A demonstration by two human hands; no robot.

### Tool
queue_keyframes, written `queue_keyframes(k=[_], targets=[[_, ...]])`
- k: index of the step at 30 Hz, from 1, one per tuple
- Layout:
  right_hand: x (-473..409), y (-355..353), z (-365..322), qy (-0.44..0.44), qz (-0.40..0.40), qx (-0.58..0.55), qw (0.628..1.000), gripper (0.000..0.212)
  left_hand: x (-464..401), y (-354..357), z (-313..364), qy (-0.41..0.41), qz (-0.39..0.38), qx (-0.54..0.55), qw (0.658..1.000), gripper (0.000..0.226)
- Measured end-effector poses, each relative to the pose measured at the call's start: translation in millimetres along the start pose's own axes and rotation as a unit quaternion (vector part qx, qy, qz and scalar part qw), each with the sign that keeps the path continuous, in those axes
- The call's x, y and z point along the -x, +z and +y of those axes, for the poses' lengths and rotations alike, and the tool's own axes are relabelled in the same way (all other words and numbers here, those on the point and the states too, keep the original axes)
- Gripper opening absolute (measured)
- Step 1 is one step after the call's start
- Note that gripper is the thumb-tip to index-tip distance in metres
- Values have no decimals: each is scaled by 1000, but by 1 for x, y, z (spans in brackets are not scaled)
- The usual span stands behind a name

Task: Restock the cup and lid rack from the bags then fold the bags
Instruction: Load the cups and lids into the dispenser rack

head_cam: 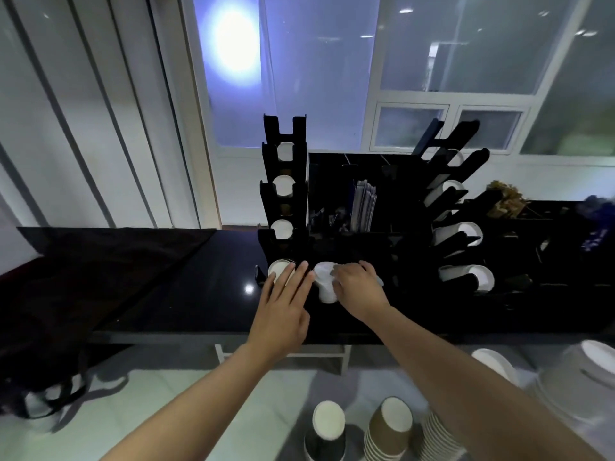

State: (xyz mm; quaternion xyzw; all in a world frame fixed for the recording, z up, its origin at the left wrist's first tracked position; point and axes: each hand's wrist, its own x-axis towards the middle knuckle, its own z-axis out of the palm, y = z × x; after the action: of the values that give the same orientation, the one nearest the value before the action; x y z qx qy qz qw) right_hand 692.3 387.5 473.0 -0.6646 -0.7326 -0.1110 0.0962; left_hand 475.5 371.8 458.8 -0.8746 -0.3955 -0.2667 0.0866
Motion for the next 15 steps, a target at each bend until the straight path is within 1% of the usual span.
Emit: queue_keyframes(k=[2,3,4,5,7,9,11,15], targets=[[13,-9,-4,23,56,9,998,22,7,1,4,45,57,46,996,45],[21,-13,-5,31,82,-11,996,21,12,2,8,67,86,64,992,28],[29,-17,-7,39,105,-41,993,21,17,2,13,83,97,76,989,14],[38,-20,-8,44,124,-63,989,22,23,1,19,94,93,83,988,10],[57,-25,-13,59,147,-90,983,23,35,2,32,105,77,86,988,23],[82,-23,-20,74,160,-123,977,22,49,4,43,110,76,111,985,31],[113,-15,-27,83,170,-150,971,17,68,8,53,113,73,138,981,33],[183,6,-44,102,174,-156,967,12,111,18,67,130,28,166,977,29]])
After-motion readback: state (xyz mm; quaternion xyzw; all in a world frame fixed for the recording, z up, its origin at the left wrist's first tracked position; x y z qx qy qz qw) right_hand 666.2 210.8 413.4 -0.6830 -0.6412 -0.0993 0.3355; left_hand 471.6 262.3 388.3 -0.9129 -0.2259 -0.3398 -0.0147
